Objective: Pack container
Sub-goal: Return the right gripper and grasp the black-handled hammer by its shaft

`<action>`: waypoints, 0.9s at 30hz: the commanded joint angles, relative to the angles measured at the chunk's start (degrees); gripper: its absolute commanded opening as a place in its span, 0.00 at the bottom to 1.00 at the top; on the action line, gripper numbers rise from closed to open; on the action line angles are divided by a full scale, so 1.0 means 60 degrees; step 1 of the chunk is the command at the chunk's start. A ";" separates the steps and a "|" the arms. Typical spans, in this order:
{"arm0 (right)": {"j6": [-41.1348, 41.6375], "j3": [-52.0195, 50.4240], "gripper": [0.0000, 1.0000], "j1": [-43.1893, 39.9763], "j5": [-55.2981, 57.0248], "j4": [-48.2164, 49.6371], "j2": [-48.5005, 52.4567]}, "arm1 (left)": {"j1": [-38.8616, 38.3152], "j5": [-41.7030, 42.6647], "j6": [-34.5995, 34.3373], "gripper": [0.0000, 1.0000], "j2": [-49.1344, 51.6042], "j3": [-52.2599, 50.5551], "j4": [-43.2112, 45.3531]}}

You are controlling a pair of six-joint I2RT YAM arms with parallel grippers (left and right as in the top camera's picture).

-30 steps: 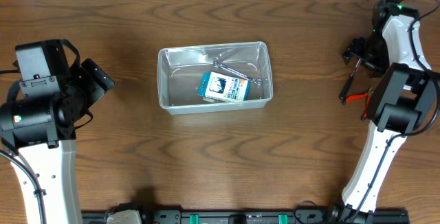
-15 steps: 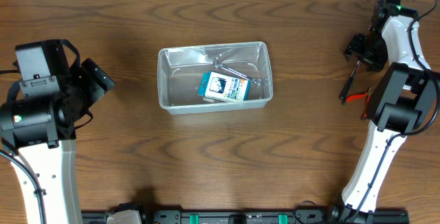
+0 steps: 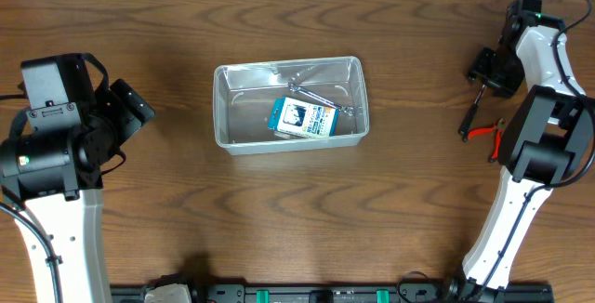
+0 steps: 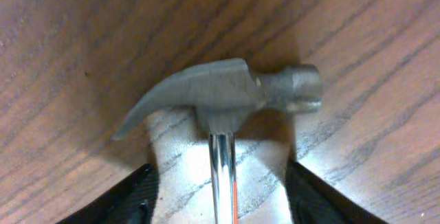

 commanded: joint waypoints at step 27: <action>-0.0226 -0.0495 0.01 0.0120 -0.0073 -0.0630 0.0087 | 0.0040 -0.0146 -0.0007 0.98 0.0036 -0.0018 -0.0044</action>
